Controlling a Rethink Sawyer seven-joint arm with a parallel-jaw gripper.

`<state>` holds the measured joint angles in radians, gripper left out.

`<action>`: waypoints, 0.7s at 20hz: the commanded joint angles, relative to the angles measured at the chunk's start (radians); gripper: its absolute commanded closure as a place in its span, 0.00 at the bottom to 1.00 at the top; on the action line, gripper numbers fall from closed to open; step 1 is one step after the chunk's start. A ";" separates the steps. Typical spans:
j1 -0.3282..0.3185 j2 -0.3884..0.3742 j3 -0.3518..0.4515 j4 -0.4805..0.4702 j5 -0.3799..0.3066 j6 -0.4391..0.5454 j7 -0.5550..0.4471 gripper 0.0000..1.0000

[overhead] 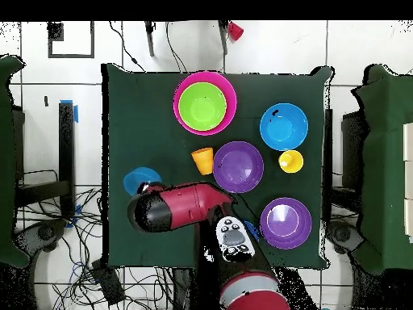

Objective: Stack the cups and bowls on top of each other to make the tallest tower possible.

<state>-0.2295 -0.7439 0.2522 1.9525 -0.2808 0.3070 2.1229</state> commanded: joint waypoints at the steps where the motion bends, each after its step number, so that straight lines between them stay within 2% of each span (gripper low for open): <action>1: 0.059 0.140 0.024 -0.147 -0.032 0.039 0.011 1.00; 6: 0.027 0.223 0.038 -0.248 -0.048 0.055 -0.048 1.00; 10: 0.010 0.347 0.020 -0.361 -0.098 0.029 -0.096 1.00; 14: -0.009 0.348 0.044 -0.360 -0.103 0.059 -0.112 1.00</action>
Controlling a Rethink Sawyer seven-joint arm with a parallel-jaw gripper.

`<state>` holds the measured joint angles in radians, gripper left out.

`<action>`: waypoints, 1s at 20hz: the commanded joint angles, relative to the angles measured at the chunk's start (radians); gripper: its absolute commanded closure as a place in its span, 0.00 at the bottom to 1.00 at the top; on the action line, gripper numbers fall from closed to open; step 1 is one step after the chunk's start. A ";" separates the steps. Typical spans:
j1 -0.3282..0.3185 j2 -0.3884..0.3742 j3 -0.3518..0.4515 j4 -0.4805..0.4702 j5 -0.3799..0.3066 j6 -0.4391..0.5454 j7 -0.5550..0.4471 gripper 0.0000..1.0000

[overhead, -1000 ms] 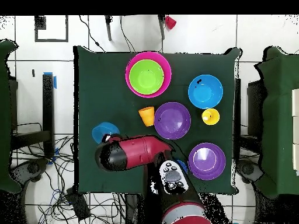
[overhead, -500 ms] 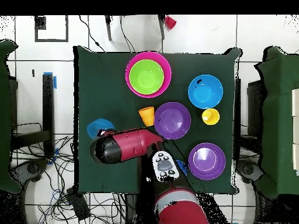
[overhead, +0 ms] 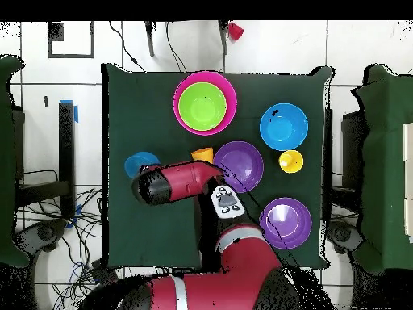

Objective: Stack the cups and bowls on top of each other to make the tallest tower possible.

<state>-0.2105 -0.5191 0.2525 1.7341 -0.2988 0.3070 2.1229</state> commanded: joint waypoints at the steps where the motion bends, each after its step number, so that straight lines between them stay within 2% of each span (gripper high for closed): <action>1: -0.028 0.121 0.046 -0.137 -0.083 0.065 -0.110 1.00; 7: -0.037 0.108 0.056 -0.117 -0.082 0.081 -0.104 1.00; 12: -0.034 0.139 0.043 -0.139 -0.097 0.048 -0.098 1.00; 16: -0.057 0.082 0.101 -0.103 -0.049 0.119 -0.110 1.00; 20: -0.034 0.009 0.128 -0.118 -0.015 0.143 -0.084 1.00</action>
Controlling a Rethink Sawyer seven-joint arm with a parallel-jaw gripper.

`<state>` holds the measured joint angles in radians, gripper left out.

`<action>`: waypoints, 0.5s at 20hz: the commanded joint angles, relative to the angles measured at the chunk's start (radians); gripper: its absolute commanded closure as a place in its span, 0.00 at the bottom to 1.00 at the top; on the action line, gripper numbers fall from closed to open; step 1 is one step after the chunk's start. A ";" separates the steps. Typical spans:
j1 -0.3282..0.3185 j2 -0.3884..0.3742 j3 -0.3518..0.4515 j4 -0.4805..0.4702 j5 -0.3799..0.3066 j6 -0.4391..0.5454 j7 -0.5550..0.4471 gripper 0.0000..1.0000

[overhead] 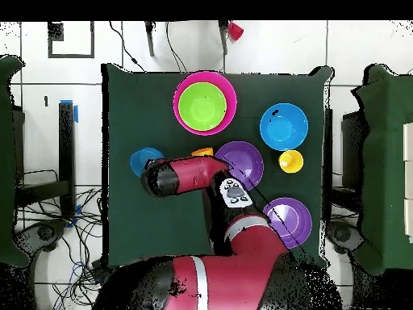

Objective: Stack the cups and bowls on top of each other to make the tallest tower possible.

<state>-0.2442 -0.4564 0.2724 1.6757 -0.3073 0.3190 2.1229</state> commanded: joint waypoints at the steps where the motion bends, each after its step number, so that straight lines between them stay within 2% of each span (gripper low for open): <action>1: 0.005 -0.058 0.119 -0.084 0.006 0.159 -0.089 1.00; 4: 0.031 -0.041 0.110 -0.162 0.018 0.229 -0.094 1.00; 7: 0.035 0.009 0.131 -0.221 0.027 0.226 -0.088 1.00; 10: 0.057 0.041 0.098 -0.270 0.023 0.207 -0.043 1.00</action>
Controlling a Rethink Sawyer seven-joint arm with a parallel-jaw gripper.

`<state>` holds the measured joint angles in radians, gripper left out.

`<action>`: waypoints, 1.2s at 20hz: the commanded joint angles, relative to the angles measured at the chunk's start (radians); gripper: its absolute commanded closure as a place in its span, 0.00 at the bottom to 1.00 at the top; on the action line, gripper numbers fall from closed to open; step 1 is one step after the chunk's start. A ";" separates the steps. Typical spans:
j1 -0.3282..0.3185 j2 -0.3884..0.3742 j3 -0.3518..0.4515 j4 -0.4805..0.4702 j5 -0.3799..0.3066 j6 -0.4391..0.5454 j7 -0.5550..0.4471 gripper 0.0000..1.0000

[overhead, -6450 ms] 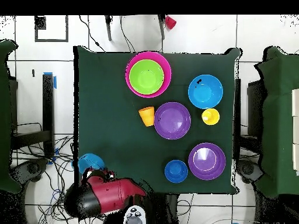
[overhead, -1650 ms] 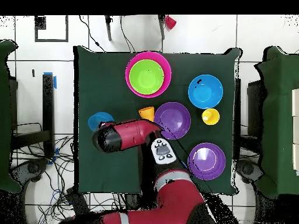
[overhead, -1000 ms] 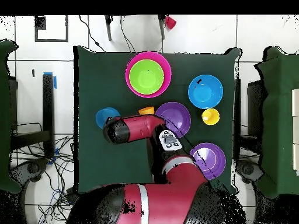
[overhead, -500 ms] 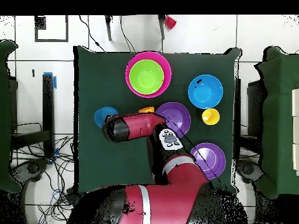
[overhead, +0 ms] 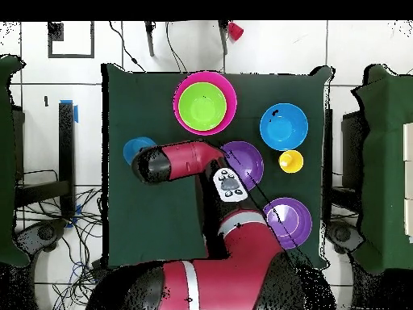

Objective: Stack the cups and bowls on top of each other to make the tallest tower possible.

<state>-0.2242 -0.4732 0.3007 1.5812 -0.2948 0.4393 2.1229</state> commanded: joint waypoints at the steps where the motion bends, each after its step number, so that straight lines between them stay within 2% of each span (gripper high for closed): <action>1: 0.023 0.079 0.088 -0.183 0.014 0.078 -0.055 1.00; 3: 0.016 0.079 0.102 -0.196 0.016 0.104 -0.073 1.00; 8: 0.085 0.046 0.030 -0.302 0.019 0.274 -0.033 1.00; 13: 0.075 0.039 0.053 -0.368 0.042 0.391 -0.056 1.00; 19: 0.040 -0.022 0.091 -0.330 0.067 0.443 -0.091 1.00; 24: 0.036 -0.040 0.097 -0.325 0.091 0.479 -0.086 1.00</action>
<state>-0.1745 -0.4858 0.3259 1.2996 -0.2281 0.8070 2.1229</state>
